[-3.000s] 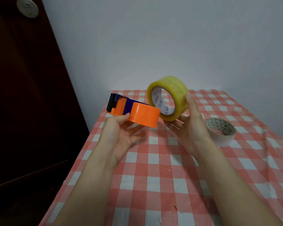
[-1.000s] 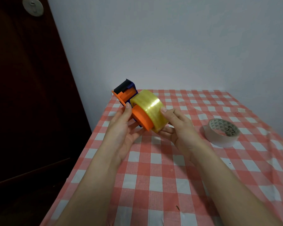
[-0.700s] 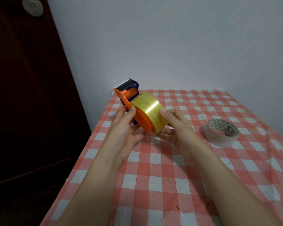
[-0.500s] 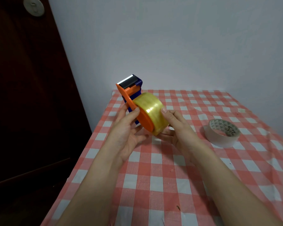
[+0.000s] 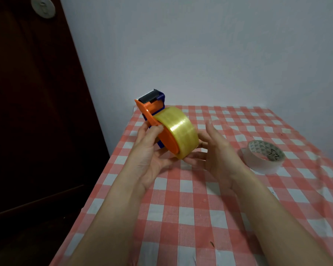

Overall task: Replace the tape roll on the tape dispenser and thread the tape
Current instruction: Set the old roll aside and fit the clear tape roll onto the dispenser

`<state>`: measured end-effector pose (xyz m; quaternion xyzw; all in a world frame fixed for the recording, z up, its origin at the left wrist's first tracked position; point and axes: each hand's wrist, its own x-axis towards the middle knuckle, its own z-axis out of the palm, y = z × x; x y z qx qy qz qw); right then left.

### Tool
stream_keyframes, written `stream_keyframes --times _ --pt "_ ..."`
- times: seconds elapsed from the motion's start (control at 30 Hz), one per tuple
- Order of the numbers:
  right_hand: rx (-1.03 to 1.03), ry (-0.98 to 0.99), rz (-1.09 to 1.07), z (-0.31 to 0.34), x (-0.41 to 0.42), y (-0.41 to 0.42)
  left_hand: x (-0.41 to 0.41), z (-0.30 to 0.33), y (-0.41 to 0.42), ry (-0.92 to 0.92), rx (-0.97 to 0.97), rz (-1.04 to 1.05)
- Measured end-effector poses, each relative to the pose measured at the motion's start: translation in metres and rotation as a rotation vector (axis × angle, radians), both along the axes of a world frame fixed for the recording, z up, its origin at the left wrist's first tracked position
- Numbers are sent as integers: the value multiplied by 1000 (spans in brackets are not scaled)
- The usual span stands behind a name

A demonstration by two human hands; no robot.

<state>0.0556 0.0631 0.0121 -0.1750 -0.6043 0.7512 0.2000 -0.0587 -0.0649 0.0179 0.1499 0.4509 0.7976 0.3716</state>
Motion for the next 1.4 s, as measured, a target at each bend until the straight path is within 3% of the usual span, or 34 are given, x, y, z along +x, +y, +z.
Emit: stream_keyframes --times 0.17,0.73,0.9,1.23,1.4 --pt "31 54 159 2 3 1 -6 0 -5 -61 -12 12" --pt "398 115 14 -5 -3 -3 0 0 -3 -46 -57 -18" --pt "319 189 36 -6 -5 -6 8 -2 1 -98 -85 -66" --pt "133 77 -44 -3 -8 -12 13 -3 7 0 -167 -10" --pt "0 142 74 -5 -9 -8 10 -6 7 -7 -194 9"
